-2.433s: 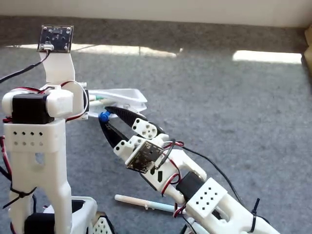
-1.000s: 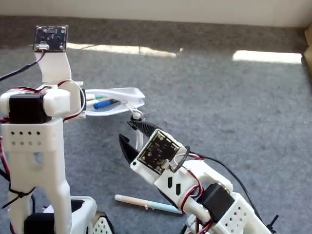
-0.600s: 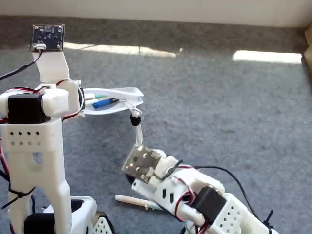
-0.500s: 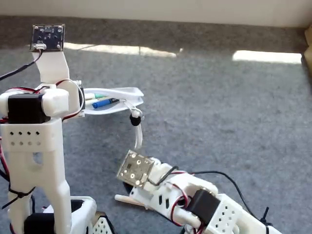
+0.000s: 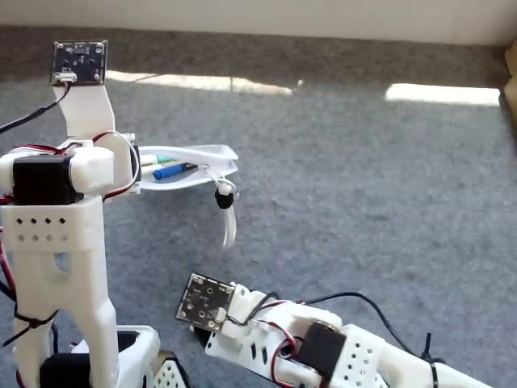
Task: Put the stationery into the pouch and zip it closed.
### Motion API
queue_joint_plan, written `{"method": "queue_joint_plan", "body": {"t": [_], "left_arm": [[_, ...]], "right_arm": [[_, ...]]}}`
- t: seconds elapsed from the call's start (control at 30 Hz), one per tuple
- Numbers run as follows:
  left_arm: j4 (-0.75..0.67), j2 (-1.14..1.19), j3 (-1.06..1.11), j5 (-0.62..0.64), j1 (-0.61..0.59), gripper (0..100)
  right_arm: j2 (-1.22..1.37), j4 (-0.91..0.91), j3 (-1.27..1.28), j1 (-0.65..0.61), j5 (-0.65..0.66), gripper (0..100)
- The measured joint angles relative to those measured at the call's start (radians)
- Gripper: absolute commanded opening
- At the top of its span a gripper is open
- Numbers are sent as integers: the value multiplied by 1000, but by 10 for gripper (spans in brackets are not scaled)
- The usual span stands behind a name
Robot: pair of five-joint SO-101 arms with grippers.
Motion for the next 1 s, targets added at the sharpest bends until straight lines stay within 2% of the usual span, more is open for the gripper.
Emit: {"method": "queue_joint_plan", "body": {"t": [0.2,0.43,0.87,0.93,1.0], "left_arm": [[0,0,0,0,0,7],[0,0,0,0,0,7],[0,0,0,0,0,7],[0,0,0,0,0,7],[0,0,0,0,0,7]], "right_arm": [[253,-49,0,-3,-6,112],[459,-104,0,-77,-6,112],[749,-198,-72,-54,-6,111],[806,-198,-100,-40,-8,89],[848,-196,-123,-31,-8,25]]}}
